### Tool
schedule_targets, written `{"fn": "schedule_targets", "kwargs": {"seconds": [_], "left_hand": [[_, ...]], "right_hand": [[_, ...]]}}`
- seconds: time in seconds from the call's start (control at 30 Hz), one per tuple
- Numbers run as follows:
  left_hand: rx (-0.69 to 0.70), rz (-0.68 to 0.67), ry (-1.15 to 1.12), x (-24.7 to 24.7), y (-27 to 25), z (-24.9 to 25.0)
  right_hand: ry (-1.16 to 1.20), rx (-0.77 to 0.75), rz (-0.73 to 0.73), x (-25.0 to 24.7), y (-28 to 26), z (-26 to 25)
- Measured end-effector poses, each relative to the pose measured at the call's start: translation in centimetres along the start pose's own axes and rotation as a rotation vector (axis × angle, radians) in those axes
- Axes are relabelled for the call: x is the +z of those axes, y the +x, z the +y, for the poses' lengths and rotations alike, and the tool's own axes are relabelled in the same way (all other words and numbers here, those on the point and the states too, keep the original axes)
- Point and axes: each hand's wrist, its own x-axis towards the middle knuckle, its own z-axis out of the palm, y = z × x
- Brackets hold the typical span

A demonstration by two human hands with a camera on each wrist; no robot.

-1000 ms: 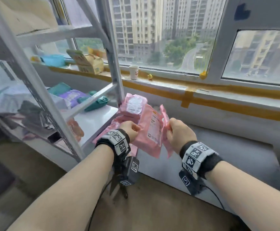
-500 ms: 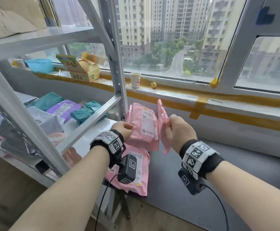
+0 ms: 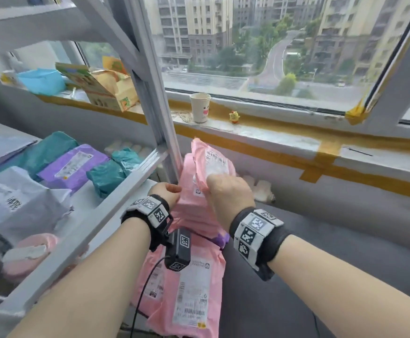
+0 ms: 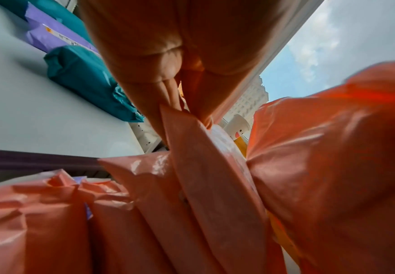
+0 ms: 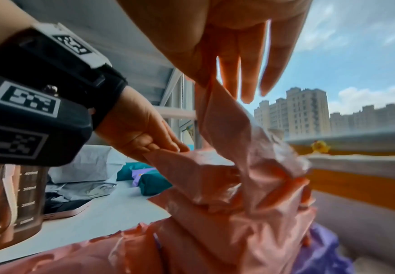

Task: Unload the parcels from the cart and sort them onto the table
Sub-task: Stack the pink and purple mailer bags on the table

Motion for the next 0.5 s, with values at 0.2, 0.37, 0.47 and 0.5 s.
{"fn": "schedule_targets", "kwargs": {"seconds": [0.2,0.37,0.47,0.5], "left_hand": [[-0.15,-0.1,-0.364,-0.6,1.5,-1.0],[-0.044,-0.194,-0.084,-1.2,1.1,-0.2],[0.094,-0.15,0.185,-1.2,0.9,-0.3],[0.096,-0.155,0.206,-1.1,1.1,-0.4]], "right_hand": [[0.266,0.174,-0.489,3.6,0.3,-0.6],[0.432,0.175,-0.364,4.0,0.5,0.2],[0.48,0.252,-0.212,4.0,0.4,0.3],[0.448,0.311,-0.182,4.2,0.4,0.3]]}}
